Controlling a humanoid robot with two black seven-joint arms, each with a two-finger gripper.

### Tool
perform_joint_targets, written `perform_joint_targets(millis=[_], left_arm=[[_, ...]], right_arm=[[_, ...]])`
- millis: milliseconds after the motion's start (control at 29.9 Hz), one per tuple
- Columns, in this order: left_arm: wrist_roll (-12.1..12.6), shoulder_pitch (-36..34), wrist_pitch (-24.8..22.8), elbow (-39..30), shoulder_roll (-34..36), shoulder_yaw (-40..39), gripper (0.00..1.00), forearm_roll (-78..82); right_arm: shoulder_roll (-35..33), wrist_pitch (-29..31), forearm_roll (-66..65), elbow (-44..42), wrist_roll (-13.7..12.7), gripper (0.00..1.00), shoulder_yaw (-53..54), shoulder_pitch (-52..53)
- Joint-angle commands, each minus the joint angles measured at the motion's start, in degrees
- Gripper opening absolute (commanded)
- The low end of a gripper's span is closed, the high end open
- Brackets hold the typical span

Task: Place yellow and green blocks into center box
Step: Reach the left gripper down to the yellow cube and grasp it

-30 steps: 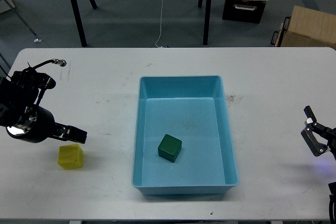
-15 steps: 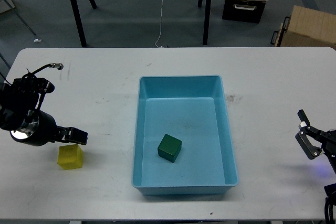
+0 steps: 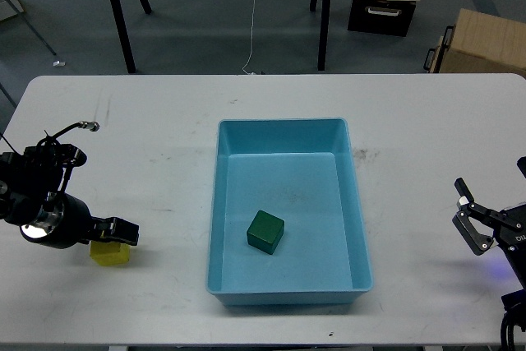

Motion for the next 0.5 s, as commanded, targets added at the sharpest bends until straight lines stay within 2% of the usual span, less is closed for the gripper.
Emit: perform_joint_targets(millis=[0, 67, 100, 134, 201, 234, 267, 368, 468], left_arm=[[0.2, 0.5, 0.0, -0.4, 0.3, -0.1, 0.99, 0.6], [0.4, 0.5, 0.0, -0.5, 0.3, -0.2, 0.91, 1.1], [0.9, 0.5, 0.0, -0.6, 0.3, -0.2, 0.83, 1.1], [2.0, 0.5, 0.0, -0.6, 0.3, -0.2, 0.72, 1.1], [5.7, 0.5, 0.0, -0.7, 0.3, -0.2, 0.38, 1.1], [7.5, 0.5, 0.0, -0.8, 0.3, -0.2, 0.25, 1.0], [8.1, 0.5, 0.0, -0.8, 0.3, -0.3, 0.15, 0.8], [8.7, 0.2, 0.0, -0.8, 0.4, -1.6, 0.0, 0.3], [8.7, -0.6, 0.0, -0.8, 0.5, -3.5, 0.0, 0.1]], right_arm=[[0.0, 0.0, -0.2, 0.1, 0.0, 1.0, 0.1, -0.5], [0.0, 0.0, -0.3, 0.1, 0.0, 1.0, 0.1, -0.5], [0.0, 0.0, -0.2, 0.1, 0.0, 1.0, 0.1, -0.5], [0.0, 0.0, -0.2, 0.1, 0.0, 1.0, 0.1, -0.5], [0.0, 0.0, -0.3, 0.1, 0.0, 1.0, 0.1, -0.5], [0.0, 0.0, -0.3, 0.1, 0.0, 1.0, 0.1, -0.5], [0.0, 0.0, -0.3, 0.1, 0.0, 1.0, 0.1, -0.5], [0.0, 0.0, -0.3, 0.1, 0.0, 1.0, 0.1, -0.5], [0.0, 0.0, -0.3, 0.1, 0.0, 1.0, 0.1, -0.7]])
